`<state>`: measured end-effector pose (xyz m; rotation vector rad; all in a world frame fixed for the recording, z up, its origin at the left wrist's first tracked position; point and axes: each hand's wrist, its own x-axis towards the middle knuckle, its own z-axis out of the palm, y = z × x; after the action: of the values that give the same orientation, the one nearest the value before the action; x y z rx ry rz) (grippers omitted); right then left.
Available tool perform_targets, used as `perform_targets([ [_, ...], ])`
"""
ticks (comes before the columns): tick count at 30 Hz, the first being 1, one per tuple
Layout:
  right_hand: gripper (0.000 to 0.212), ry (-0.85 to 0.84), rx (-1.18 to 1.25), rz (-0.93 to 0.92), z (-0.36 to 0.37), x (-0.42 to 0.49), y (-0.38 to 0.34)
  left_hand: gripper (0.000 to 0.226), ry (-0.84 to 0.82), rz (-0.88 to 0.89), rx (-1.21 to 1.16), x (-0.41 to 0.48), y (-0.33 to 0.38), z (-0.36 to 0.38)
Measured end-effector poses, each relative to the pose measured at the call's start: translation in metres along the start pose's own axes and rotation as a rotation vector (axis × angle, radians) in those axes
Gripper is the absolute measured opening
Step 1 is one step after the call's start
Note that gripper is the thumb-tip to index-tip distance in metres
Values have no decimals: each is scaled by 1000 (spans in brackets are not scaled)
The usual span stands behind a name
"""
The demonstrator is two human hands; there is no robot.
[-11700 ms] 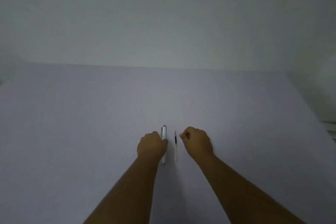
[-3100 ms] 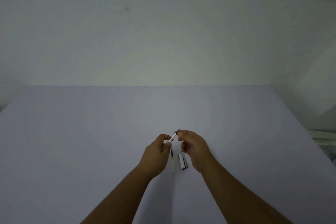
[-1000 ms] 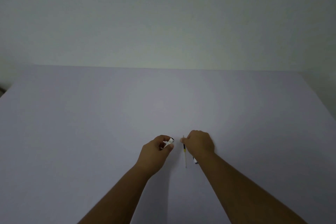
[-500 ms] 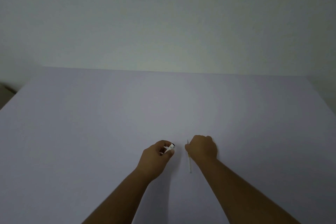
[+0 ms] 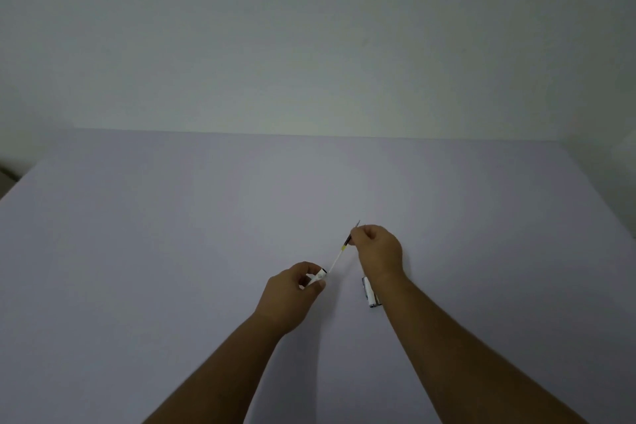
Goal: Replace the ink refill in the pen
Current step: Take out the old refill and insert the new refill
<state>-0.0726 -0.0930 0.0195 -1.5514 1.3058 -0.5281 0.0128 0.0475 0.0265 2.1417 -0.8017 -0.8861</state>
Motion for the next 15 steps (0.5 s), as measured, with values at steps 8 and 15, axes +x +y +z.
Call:
perform_targets([
  [8, 23, 106, 150, 4, -21, -11, -2, 17, 5, 15, 30, -5, 9, 10],
  [15, 23, 22, 180, -11, -37, -27, 3, 16, 3, 25, 14, -12, 18, 20],
])
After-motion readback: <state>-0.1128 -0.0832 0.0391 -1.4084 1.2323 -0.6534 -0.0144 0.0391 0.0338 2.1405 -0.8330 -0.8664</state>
